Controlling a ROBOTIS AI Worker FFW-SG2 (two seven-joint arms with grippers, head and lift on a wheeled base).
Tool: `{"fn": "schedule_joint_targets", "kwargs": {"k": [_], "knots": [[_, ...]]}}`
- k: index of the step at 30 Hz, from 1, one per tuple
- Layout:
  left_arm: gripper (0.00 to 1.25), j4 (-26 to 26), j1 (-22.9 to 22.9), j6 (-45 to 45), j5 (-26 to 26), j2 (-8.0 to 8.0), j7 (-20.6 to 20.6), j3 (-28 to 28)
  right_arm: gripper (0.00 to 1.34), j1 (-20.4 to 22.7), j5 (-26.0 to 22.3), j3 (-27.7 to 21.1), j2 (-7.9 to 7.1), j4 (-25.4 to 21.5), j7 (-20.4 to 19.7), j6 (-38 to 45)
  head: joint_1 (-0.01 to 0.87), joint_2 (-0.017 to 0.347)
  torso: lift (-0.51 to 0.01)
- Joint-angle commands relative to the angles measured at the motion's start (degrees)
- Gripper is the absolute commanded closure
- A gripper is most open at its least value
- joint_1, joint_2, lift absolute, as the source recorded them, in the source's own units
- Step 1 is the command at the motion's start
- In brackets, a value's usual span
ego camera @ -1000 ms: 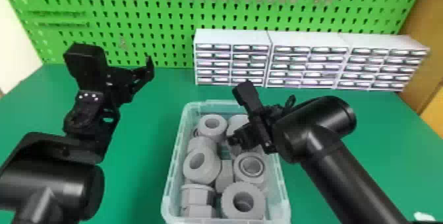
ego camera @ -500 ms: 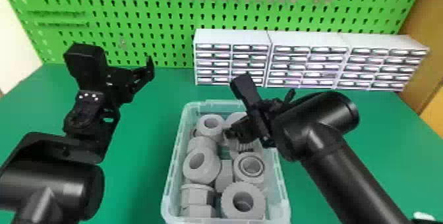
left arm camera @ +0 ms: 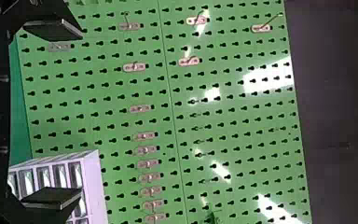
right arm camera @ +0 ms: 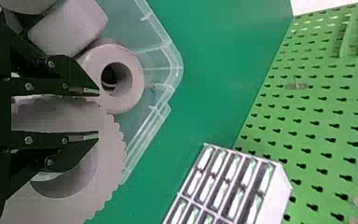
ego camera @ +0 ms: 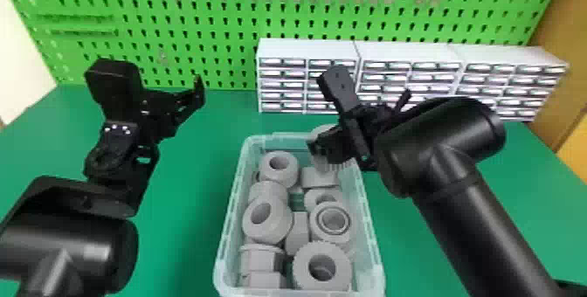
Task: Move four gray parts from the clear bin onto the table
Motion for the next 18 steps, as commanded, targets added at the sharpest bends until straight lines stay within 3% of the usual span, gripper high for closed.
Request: {"fn": "schedule_joint_targets", "kwargs": {"k": [1, 10, 18], "knots": [[0.11, 0.0, 0.0, 0.0, 0.0, 0.0, 0.0, 0.1, 1.08, 0.7, 1.5, -1.4, -0.03, -2.1, 0.0, 0.9, 0.678, 0.034, -0.05], [0.11, 0.0, 0.1, 0.0, 0.2, 0.0, 0.0, 0.1, 1.08, 4.1, 7.5, -5.3, -0.73, -7.5, 0.0, 5.5, 0.678, 0.034, -0.05], [0.11, 0.0, 0.0, 0.0, 0.4, 0.0, 0.0, 0.0, 1.08, 8.3, 10.7, -12.2, -1.17, -10.4, 0.0, 7.9, 0.678, 0.034, -0.05]]}}
